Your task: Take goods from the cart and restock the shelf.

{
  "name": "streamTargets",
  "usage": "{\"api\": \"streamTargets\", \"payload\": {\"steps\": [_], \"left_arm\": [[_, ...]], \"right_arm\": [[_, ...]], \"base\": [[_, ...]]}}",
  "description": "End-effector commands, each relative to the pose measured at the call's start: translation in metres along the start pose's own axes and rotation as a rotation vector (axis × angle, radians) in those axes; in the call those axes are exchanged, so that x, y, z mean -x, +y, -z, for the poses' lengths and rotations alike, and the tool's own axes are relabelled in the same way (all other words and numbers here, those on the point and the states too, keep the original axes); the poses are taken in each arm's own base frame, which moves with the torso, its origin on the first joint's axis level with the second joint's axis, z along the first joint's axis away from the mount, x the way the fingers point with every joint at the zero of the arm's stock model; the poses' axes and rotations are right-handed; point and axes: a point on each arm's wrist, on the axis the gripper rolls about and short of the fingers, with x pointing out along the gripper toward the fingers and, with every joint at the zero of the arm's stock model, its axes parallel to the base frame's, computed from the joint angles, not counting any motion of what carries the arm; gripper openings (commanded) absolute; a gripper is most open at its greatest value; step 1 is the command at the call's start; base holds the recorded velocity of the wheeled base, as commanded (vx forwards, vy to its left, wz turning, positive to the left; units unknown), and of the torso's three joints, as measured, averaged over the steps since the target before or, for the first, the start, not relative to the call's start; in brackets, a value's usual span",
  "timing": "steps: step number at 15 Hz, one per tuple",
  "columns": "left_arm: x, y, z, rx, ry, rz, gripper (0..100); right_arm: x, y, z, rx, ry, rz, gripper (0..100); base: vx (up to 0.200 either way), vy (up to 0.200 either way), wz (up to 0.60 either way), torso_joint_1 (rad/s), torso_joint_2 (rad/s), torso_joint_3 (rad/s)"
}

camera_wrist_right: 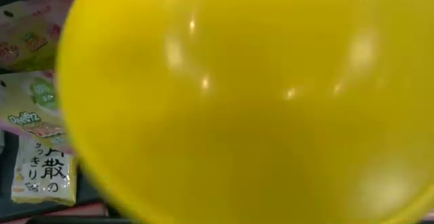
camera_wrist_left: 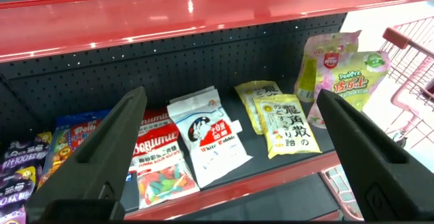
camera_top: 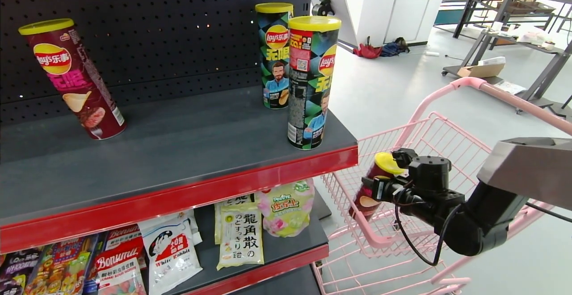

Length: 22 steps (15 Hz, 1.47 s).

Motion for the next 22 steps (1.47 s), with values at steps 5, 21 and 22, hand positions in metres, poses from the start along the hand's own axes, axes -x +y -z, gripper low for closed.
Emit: {"api": "streamTargets", "payload": {"steps": [5,21,22], "left_arm": [[0.000,0.000,0.000,0.000,0.001,0.000,100],[0.000,0.000,0.000,0.005,0.001,0.001,100],[0.000,0.000,0.000,0.005,0.001,0.003,100]], "right_arm": [[0.002,0.000,-0.001,0.005,-0.004,0.004,0],[0.345,0.011,-0.078,0.235,-0.200,0.084,0],[0.359,0.005,-0.061,0.247,-0.195,0.105,0]], "base": [[0.000,0.000,0.00,0.000,0.00,0.000],[0.000,0.000,0.00,0.000,0.00,0.000],[0.000,0.000,0.00,0.000,0.00,0.000]]}}
